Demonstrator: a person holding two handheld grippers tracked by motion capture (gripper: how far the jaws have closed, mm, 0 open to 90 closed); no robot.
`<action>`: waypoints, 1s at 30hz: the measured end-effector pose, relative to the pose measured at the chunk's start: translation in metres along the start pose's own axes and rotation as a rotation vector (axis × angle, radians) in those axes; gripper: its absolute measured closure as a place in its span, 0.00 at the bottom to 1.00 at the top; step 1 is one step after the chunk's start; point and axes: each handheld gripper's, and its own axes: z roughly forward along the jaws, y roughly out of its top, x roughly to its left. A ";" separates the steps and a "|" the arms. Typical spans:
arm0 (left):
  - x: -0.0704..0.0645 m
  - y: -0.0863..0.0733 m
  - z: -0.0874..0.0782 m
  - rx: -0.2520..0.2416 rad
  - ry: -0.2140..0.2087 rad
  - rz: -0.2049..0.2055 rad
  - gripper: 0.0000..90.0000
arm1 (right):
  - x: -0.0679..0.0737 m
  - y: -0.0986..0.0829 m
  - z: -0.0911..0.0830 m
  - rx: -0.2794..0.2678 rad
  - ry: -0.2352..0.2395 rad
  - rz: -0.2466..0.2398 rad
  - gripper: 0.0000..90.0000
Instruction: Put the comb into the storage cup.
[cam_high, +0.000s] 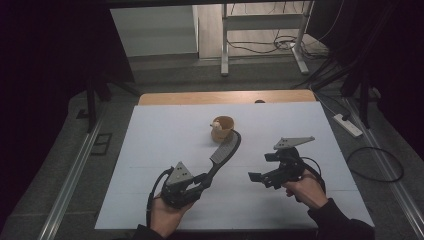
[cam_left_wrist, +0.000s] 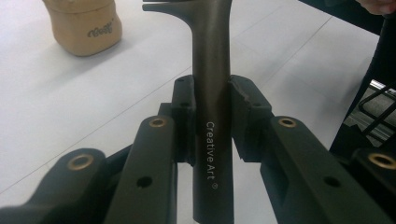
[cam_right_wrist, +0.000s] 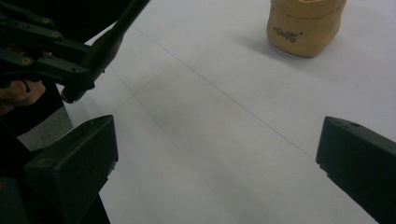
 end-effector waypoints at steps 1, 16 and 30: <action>-0.001 0.000 0.001 -0.001 -0.001 0.000 0.80 | 0.000 0.001 0.001 0.000 0.001 0.005 0.00; -0.008 0.003 0.014 0.004 0.000 0.022 0.80 | 0.000 0.017 0.013 -0.014 0.059 0.041 0.00; -0.014 0.004 0.026 0.009 -0.007 0.030 0.80 | 0.000 0.031 0.025 0.070 0.036 0.092 0.00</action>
